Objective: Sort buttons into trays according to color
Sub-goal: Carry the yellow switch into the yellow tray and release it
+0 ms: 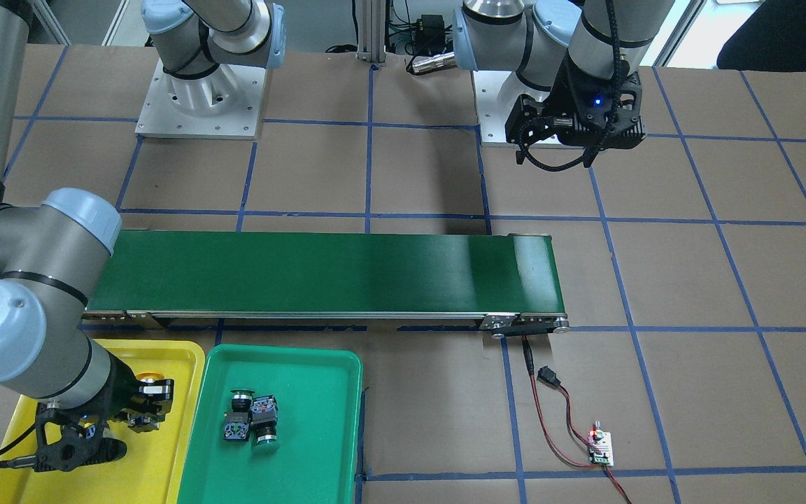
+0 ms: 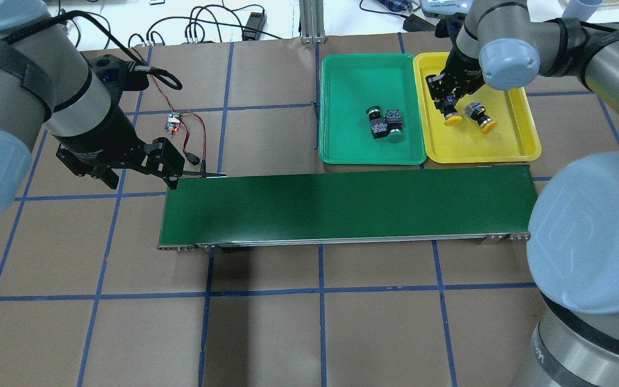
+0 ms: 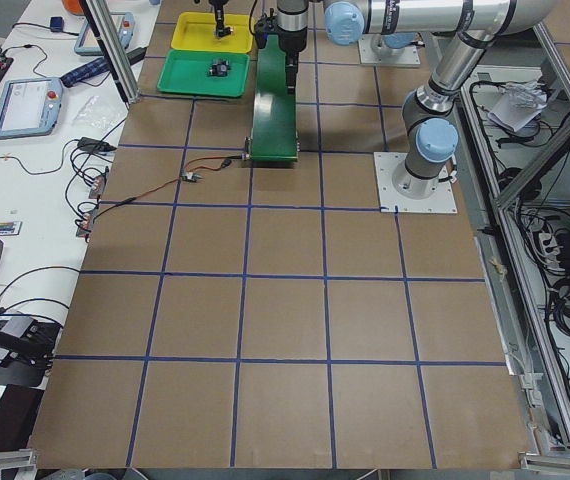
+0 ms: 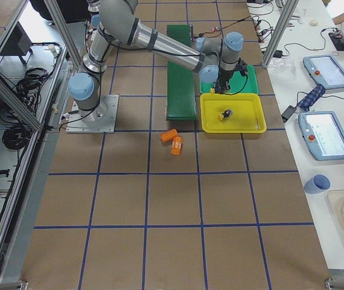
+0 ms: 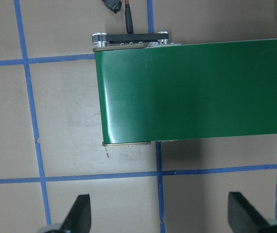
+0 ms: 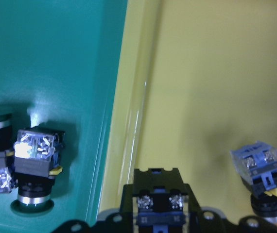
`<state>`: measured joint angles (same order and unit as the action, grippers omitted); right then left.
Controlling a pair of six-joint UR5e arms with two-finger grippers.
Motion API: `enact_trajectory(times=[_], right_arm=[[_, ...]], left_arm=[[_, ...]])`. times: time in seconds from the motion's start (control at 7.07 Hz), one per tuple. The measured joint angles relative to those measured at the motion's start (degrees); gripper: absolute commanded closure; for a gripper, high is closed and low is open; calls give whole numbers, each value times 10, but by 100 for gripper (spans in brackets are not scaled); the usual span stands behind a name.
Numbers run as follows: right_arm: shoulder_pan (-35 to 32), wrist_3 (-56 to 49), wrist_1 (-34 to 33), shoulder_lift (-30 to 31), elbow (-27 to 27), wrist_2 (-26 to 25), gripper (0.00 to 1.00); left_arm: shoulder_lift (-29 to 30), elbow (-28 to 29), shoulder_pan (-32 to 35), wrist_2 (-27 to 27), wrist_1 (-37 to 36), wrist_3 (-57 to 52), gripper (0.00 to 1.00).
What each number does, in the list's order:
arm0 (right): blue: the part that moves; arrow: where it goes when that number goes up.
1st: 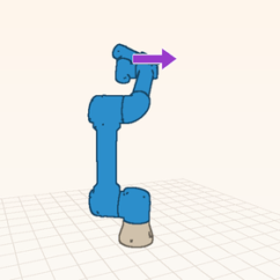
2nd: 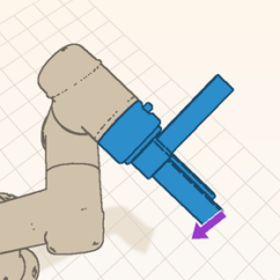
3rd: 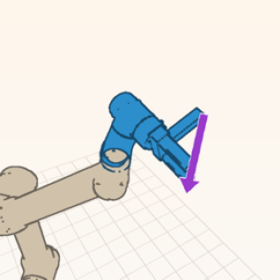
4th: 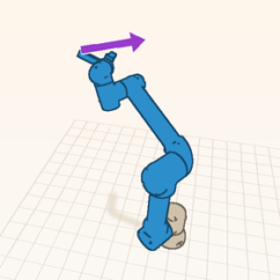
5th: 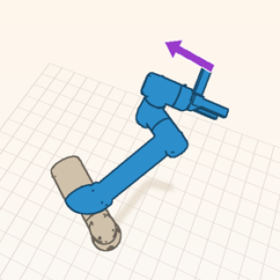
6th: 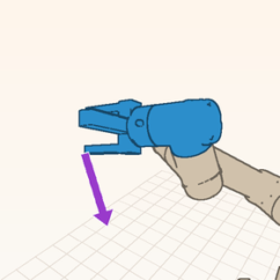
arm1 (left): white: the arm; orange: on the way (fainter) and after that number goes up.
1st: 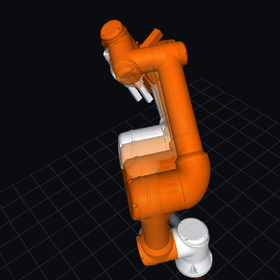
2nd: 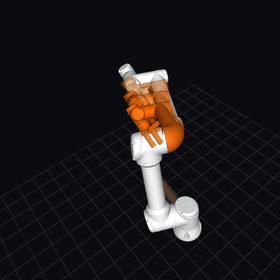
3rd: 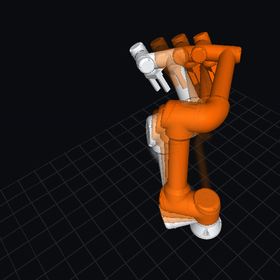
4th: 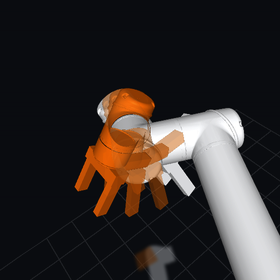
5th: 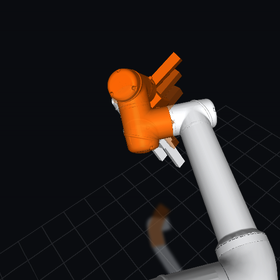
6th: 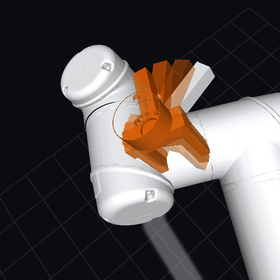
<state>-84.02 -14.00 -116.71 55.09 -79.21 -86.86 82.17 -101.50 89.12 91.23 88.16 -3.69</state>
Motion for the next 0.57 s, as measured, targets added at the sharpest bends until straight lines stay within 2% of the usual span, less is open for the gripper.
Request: enact_trajectory(times=[0.14,0.57], right_arm=[[2,0,6,-10,12,1,0],[3,3,37,-5,17,0,0]], left_arm=[[0,0,0,0,0,0,0],[-1,-5,0,1,-1,0,0]])
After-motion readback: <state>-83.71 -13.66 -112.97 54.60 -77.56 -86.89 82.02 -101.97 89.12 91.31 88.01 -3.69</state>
